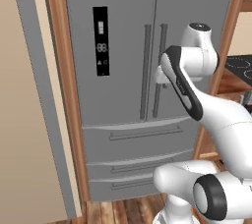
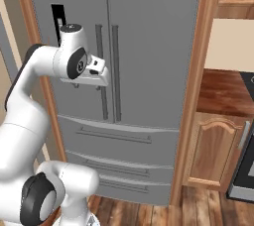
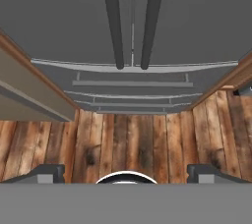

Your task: Open the fridge, grab two sodas, and place both sodas inside the bowl with ice on the dining counter.

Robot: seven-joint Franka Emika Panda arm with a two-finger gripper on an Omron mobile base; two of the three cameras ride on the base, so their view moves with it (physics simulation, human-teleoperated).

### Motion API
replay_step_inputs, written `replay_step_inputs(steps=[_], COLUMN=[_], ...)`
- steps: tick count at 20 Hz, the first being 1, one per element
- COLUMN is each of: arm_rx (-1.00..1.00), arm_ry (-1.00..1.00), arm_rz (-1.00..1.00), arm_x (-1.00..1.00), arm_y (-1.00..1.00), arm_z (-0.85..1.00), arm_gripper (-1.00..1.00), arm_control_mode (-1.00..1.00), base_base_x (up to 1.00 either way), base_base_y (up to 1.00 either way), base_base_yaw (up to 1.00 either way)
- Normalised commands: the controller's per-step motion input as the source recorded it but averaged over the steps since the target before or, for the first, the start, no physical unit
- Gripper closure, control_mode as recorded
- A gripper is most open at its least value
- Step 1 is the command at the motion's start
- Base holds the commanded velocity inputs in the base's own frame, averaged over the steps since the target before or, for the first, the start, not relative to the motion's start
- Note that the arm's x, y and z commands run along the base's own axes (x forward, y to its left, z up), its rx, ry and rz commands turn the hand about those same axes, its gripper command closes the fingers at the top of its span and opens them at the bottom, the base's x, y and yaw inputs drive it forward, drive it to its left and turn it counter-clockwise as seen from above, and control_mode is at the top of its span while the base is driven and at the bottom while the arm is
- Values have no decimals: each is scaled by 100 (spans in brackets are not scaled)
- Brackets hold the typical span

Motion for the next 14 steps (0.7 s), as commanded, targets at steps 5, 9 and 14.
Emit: replay_step_inputs(steps=[5, 9, 14], arm_rx=[0, 0, -1], arm_ry=[0, 0, -14], arm_rz=[0, 0, 0], arm_x=[0, 0, 1], arm_y=[0, 0, -10], arm_z=[0, 0, -7], arm_gripper=[-100, -100, -100], arm_control_mode=[100, 100, -100], base_base_x=[18, 0, 0], base_base_y=[-30, 0, 0], base_base_yaw=[7, 0, 0])
